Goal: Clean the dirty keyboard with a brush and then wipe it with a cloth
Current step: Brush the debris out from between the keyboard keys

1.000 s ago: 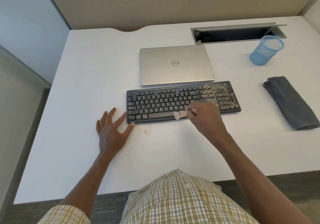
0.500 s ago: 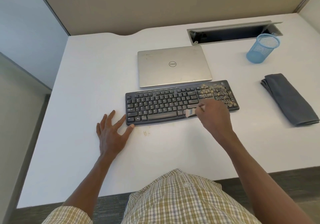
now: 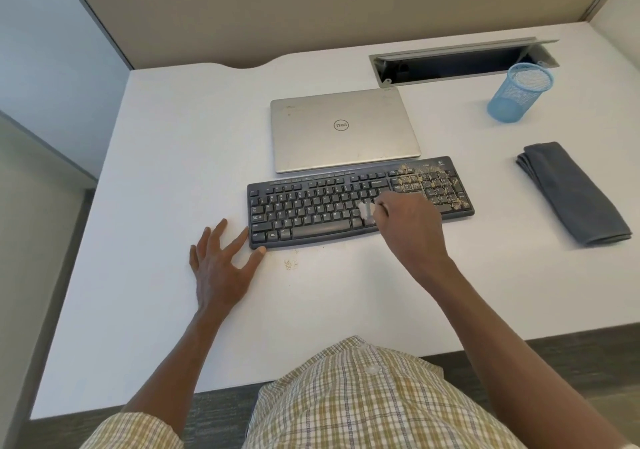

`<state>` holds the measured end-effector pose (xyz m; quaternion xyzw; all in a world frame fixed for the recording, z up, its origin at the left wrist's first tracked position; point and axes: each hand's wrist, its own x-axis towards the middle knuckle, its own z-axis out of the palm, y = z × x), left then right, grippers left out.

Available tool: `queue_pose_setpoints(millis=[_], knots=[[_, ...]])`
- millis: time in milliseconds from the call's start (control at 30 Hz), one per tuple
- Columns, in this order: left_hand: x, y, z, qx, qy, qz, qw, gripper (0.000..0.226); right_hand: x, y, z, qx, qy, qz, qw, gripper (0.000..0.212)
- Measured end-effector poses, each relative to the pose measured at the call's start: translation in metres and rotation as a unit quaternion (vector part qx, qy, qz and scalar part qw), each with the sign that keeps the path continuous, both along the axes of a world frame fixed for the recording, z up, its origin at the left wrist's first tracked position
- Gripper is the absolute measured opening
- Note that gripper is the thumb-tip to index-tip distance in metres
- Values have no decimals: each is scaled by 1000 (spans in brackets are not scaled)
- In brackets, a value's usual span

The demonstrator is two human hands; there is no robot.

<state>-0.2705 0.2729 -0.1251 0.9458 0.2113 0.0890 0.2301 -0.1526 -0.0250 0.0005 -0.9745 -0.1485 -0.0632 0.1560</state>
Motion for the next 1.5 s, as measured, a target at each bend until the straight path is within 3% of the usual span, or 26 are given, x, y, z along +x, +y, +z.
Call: queue_pose_setpoints(millis=[133, 300, 400, 633, 1067, 1500], knots=[[0, -1, 1, -1, 0, 0, 1000, 62, -2, 0, 0, -63, 36, 32, 997, 25], [0, -1, 0, 4, 1, -3, 1000, 60, -2, 0, 5, -41, 11, 21, 999, 25], [0, 0, 0, 6, -1, -1, 1000, 62, -6, -4, 3, -42, 48, 28, 998, 29], [0, 0, 1, 8, 0, -2, 1000, 64, 16, -2, 8, 11, 27, -49, 998, 20], [1, -1, 1, 2, 2, 1, 1000, 61, 37, 18, 19, -92, 116, 11, 989, 16], [1, -1, 2, -4, 5, 1, 1000, 58, 38, 17, 21, -91, 113, -4, 989, 17]])
